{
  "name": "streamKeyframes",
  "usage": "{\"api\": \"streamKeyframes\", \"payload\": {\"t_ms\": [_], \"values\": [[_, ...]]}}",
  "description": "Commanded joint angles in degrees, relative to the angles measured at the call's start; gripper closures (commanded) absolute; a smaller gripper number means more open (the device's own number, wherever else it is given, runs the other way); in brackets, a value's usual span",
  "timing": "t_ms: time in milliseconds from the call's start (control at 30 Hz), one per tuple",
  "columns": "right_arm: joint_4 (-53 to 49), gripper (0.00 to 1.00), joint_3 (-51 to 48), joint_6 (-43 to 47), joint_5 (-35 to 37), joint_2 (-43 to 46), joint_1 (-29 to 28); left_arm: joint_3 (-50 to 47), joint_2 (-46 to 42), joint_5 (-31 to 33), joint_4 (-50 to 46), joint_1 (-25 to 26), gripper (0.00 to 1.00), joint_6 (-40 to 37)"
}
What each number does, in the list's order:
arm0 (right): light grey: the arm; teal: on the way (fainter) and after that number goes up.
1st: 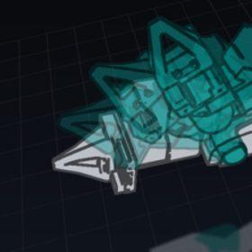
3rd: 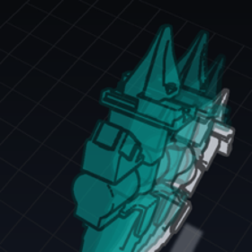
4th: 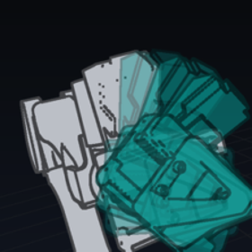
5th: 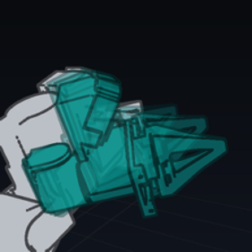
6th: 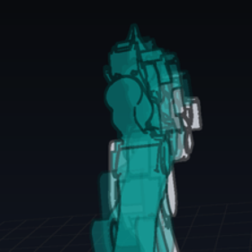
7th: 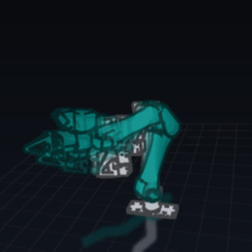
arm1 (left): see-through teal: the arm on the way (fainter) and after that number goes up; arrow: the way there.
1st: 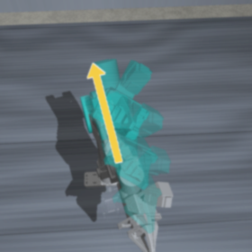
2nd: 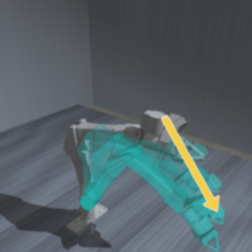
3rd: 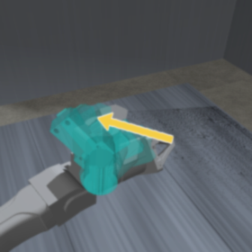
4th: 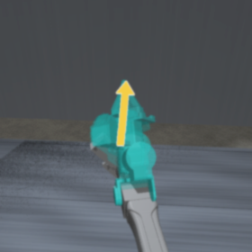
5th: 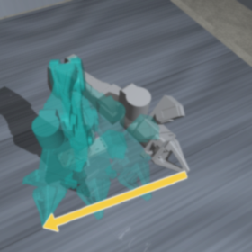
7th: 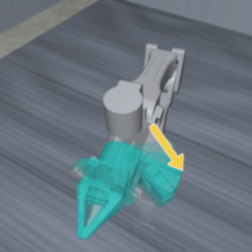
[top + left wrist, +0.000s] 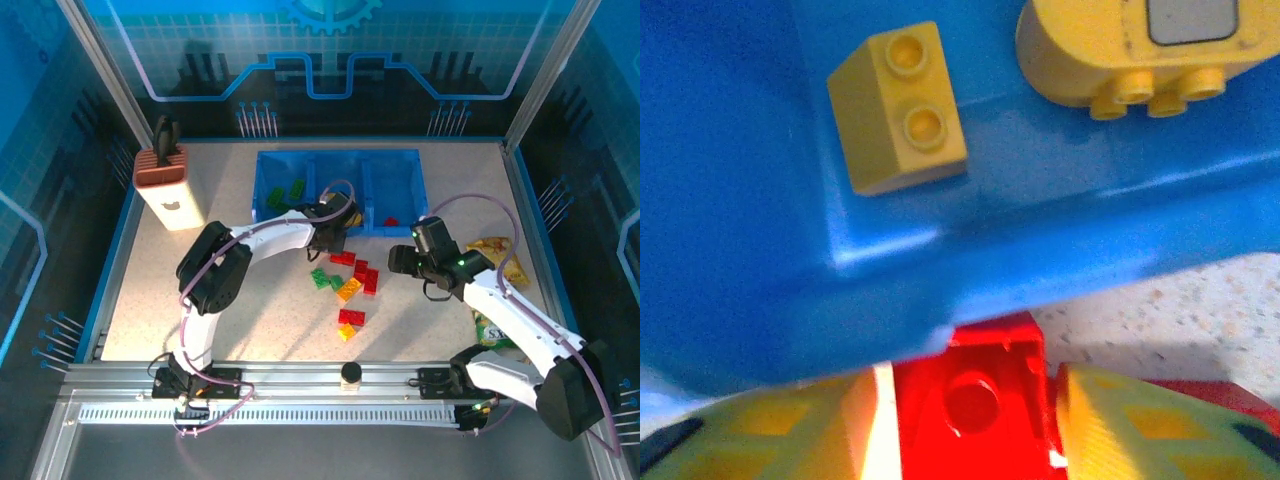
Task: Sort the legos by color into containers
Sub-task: Pick up the lego from the center of the table, then place the lego in the container.
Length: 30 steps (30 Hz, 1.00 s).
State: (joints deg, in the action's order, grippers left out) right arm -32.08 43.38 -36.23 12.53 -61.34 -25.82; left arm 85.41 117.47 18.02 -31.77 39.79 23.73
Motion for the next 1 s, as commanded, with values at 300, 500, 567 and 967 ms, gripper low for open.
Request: {"api": "streamKeyframes", "payload": {"t_ms": [300,500,567,967], "values": [[1.0,0.27,-2.0,-2.4,-0.3,2.6,-0.3,-0.1,-9.6,-3.8,0.8,2.8,0.76,-0.5],[0.3,0.28,-2.5,-3.6,0.7,3.8,-0.3,7.1,-10.4,-8.9,6.4,2.8,0.77,-2.5],[0.0,0.28,-3.1,-4.3,0.9,4.6,-0.3,11.9,-7.4,-11.5,6.1,2.8,0.77,-3.0],[-3.1,0.28,-5.9,-5.8,0.6,11.7,-0.3,39.8,13.1,-12.6,-0.2,3.0,0.75,-6.7]]}}
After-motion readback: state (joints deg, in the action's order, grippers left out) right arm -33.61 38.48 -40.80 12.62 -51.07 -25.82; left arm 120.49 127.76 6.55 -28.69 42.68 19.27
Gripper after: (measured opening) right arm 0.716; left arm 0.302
